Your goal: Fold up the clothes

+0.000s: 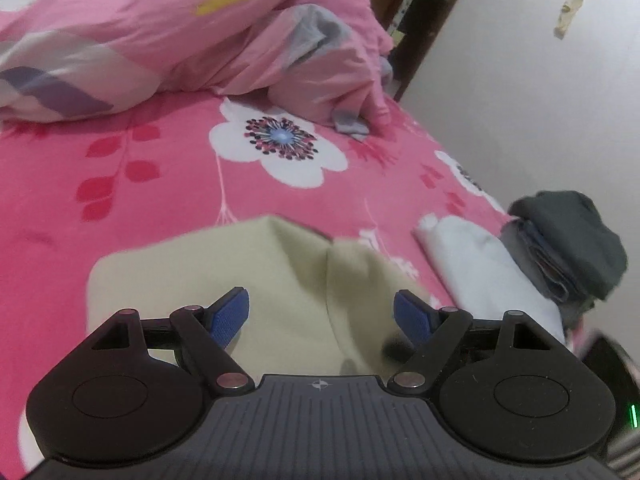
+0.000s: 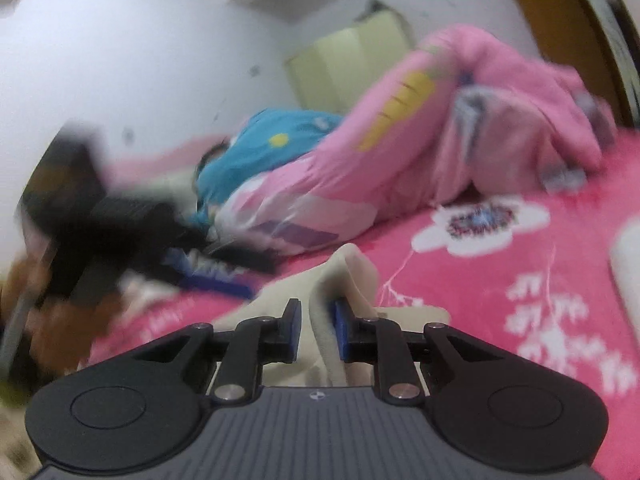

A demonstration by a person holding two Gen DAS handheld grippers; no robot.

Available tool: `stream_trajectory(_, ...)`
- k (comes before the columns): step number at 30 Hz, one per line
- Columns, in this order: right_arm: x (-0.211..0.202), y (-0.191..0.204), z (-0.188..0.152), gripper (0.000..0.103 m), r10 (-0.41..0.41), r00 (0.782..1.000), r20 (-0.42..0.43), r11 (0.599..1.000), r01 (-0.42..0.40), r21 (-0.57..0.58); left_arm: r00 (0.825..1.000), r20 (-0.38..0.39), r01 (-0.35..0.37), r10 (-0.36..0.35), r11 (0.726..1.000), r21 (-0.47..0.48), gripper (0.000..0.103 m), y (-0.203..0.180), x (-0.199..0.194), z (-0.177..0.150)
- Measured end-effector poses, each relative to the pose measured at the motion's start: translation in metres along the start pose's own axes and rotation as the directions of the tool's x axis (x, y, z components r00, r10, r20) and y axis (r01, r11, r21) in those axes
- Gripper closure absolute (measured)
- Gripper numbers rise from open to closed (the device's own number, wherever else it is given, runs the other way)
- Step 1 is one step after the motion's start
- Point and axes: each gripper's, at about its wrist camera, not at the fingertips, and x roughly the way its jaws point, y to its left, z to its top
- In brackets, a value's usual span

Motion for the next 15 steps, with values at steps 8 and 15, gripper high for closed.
stream_trajectory(8, -0.001, 0.028, -0.013, 0.083, 0.0, 1.0, -0.022, 0.975, -0.005, -0.222, 1.0, 0.008, 0.007, -0.006, 0.997, -0.075, 0.025, 0.01, 0.022, 0.012)
stream_trajectory(15, -0.021, -0.011, -0.004, 0.075, 0.053, 0.998, 0.018, 0.998, -0.052, -0.025, 1.0, 0.015, -0.006, 0.007, 0.998, -0.067, 0.025, 0.014, 0.028, 0.014)
